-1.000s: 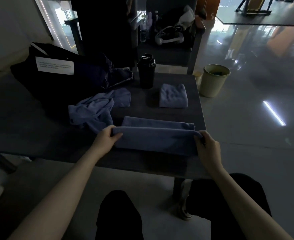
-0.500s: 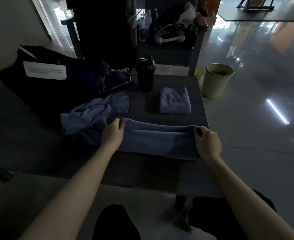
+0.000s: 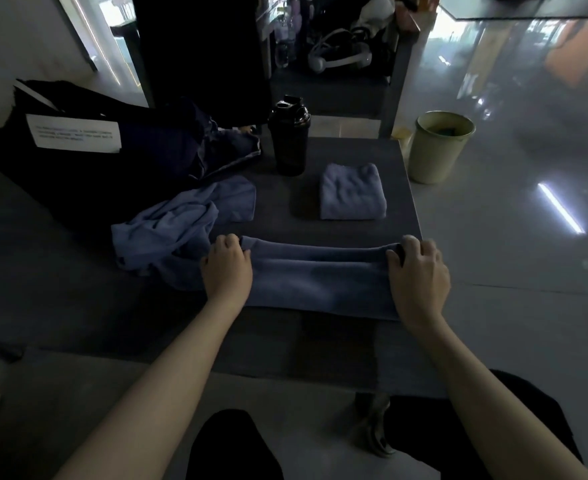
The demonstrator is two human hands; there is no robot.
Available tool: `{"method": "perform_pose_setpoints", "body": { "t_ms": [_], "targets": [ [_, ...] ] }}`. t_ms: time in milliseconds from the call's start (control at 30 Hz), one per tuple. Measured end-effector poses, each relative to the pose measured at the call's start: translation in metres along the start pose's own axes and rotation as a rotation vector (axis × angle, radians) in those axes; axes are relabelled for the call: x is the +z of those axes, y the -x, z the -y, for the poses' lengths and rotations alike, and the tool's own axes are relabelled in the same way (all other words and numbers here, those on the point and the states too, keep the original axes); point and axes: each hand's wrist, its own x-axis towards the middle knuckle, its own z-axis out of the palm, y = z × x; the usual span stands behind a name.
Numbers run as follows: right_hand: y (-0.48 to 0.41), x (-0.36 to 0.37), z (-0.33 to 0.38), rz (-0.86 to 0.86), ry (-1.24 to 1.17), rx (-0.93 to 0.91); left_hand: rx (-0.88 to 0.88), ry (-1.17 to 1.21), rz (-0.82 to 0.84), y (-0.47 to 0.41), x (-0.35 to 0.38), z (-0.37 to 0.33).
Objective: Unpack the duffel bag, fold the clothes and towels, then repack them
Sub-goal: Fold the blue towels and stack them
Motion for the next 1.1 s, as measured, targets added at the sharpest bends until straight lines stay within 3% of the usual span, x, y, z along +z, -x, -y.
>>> {"method": "perform_pose_setpoints", "body": {
  "t_ms": [100,200,300,467,600,800,1100],
  "targets": [
    [0.016,0.0,0.023,-0.041,0.04,-0.221,0.232,0.003,-0.094,0.01,0.0,-0.018],
    [0.028,0.014,0.033,0.258,0.027,-0.286,0.419,-0.012,0.182,0.021,0.009,-0.037],
    [0.025,0.027,0.022,0.483,0.119,-0.275,0.354,-0.055,0.393,0.021,0.021,-0.035],
    [0.011,0.026,0.016,0.568,0.147,-0.33,0.34,-0.082,0.444,0.014,0.017,-0.023],
    [0.01,0.027,0.015,0.586,0.153,-0.339,0.307,-0.093,0.444,0.021,0.013,-0.021],
    [0.041,0.022,0.047,0.389,0.12,-0.251,0.249,-0.131,0.363,0.049,0.011,-0.027],
    [0.036,0.029,0.032,0.575,0.146,-0.424,0.166,-0.104,0.434,0.05,-0.004,-0.002]
  ]
}}
